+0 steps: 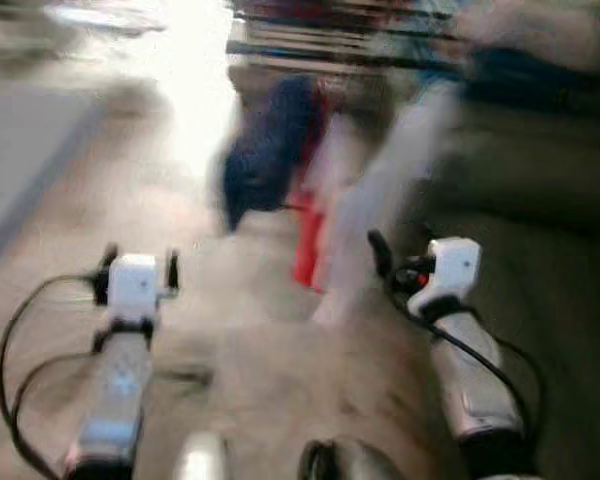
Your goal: Hang hanger
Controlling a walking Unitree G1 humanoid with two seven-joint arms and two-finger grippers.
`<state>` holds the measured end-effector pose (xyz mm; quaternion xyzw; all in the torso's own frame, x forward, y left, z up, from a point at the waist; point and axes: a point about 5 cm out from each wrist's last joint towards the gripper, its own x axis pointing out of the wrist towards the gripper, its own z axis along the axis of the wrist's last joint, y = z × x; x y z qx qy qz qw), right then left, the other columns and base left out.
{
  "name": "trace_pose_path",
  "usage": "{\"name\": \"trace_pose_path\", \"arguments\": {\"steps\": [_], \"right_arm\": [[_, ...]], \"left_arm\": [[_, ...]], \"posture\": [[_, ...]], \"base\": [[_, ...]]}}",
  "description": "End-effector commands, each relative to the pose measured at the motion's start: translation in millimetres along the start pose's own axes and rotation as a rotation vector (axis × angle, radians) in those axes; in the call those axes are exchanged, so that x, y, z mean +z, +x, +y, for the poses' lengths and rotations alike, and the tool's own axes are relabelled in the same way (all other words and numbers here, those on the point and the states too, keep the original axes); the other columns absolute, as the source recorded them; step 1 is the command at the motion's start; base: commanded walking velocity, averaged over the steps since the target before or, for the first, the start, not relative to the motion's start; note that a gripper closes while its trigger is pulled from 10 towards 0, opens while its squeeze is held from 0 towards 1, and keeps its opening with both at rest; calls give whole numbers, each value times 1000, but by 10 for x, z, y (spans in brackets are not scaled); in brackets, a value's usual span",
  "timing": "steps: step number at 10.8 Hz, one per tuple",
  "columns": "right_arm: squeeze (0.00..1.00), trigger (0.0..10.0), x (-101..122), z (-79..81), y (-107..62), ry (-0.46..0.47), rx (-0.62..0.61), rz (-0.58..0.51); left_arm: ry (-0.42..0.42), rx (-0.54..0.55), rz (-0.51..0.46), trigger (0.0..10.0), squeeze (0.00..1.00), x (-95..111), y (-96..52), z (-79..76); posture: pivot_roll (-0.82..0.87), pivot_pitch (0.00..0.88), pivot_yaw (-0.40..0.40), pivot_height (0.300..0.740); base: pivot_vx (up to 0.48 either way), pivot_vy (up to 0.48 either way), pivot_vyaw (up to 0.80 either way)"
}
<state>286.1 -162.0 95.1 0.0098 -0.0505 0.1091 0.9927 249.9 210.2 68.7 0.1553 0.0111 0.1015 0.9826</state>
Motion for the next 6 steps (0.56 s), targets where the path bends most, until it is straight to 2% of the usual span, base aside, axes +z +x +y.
{"name": "trace_pose_path", "arguments": {"steps": [1,2,3,4,6], "right_arm": [[0,10000,-10,7,-17,12,1,1],[0,10000,-9,-4,-43,14,-3,0],[0,10000,-21,-21,-68,24,-22,3],[0,10000,-51,-26,-105,15,-29,14],[0,10000,-68,-47,-137,12,-47,22]], "left_arm": [[16,12,5,10000,0,16,17,7],[37,42,-8,10000,0,37,-22,15],[45,36,-4,10000,0,7,-47,-1],[-19,12,27,10000,0,-41,-56,-48],[-54,13,40,10000,0,-48,-47,-59]], "posture": [[121,152,-64,740],[115,158,-66,740],[111,157,-70,740],[103,146,-74,740],[98,131,-79,740]], "base": [[0,0,794],[0,0,800],[0,0,0],[0,0,0],[0,0,0]]}}
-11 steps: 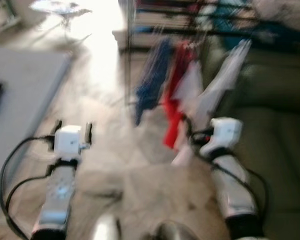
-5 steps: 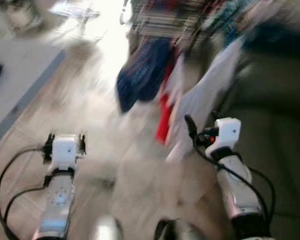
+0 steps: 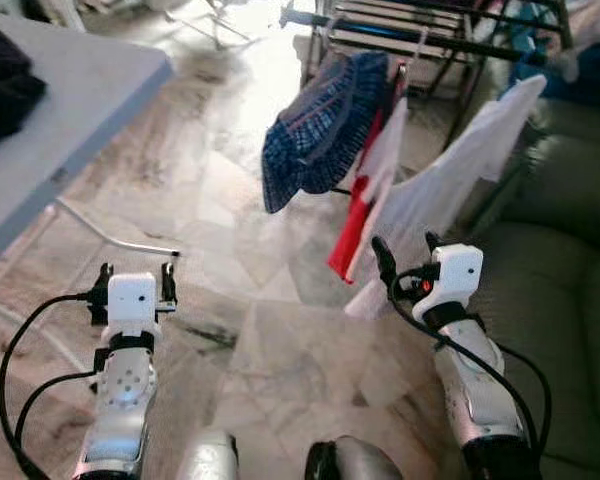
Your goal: Hang hanger
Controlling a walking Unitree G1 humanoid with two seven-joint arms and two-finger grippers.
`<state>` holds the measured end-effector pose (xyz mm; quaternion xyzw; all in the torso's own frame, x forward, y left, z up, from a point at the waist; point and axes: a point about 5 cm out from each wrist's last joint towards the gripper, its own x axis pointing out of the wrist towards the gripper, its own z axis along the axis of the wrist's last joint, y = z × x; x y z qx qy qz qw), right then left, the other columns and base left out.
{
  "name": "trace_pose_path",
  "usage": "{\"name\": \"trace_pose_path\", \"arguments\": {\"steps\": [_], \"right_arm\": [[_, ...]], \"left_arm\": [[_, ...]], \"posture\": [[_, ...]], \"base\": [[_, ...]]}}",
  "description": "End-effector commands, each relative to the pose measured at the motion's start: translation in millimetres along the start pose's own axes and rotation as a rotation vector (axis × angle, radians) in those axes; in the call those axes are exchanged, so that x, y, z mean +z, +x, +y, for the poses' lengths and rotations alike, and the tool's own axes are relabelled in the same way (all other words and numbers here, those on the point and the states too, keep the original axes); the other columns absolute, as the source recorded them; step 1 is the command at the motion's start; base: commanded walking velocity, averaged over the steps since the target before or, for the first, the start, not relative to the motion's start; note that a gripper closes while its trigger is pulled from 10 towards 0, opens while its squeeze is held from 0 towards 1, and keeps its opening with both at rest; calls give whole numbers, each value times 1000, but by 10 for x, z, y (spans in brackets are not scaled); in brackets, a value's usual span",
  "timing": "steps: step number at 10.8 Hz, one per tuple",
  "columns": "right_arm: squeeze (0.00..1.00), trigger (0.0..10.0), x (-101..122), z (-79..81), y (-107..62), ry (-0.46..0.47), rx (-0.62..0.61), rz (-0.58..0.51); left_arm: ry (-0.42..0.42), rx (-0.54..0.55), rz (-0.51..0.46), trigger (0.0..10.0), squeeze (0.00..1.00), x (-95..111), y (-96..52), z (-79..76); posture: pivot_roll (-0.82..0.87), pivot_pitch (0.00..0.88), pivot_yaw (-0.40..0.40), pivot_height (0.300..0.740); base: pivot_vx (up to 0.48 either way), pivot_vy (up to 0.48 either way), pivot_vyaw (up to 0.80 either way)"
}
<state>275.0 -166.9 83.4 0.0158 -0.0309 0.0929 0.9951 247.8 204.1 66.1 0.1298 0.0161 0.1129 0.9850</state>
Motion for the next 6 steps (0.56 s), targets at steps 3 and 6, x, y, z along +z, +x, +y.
{"name": "trace_pose_path", "arguments": {"steps": [3,6], "right_arm": [[0,10000,40,-101,-52,-18,-83,-28],[0,10000,-59,-231,-247,-7,-212,2]], "left_arm": [[-32,-82,-15,10000,0,-13,-36,-16],[-36,-74,-30,10000,0,-36,-108,-15]], "posture": [[105,111,-94,740],[90,110,-82,740]], "base": [[0,0,0],[0,0,0]]}}
